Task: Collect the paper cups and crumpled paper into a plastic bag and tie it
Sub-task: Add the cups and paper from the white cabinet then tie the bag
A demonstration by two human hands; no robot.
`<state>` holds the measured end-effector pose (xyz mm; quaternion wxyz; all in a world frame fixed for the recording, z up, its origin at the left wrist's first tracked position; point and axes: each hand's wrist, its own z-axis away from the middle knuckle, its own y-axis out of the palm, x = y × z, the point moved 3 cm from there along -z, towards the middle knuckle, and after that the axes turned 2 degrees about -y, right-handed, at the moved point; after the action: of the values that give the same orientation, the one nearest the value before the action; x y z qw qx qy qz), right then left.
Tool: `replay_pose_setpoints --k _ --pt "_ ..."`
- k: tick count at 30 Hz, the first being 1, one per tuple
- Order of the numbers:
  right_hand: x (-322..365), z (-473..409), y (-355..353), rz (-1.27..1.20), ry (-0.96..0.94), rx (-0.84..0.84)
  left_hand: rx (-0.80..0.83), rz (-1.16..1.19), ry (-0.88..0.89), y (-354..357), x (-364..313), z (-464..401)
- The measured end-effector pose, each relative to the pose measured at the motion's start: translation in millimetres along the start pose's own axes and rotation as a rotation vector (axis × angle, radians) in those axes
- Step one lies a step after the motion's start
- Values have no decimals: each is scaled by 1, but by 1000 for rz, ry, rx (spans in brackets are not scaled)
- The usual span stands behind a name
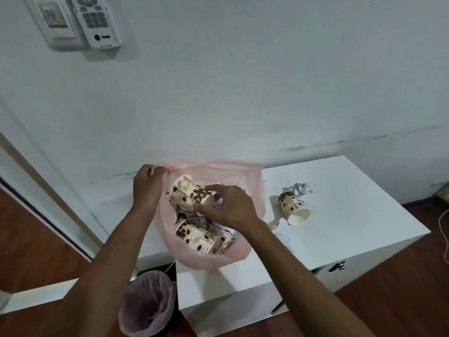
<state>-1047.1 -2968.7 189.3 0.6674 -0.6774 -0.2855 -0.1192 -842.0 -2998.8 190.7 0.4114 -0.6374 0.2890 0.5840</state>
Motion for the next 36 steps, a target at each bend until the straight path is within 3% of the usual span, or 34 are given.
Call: replay_pose_setpoints --k 4,10,13,17,19,30,36 --pt "-8 1 -6 -72 32 -55 5 5 12 2 -3 0" --pt "-82 29 -41 -90 249 -579 18 -7 29 11 -6 8" --pt "-128 39 -38 -37 497 -471 17 -22 24 14 -5 11" --pt "-170 54 -1 130 681 23 44 -21 21 18 -4 13" --pt "-178 59 22 132 664 125 55 -12 15 20 -4 15" --pt "-185 72 32 -187 474 -200 34 20 16 6 -10 19" --pt "-177 79 23 -369 461 -227 35 33 -2 2 -8 18"
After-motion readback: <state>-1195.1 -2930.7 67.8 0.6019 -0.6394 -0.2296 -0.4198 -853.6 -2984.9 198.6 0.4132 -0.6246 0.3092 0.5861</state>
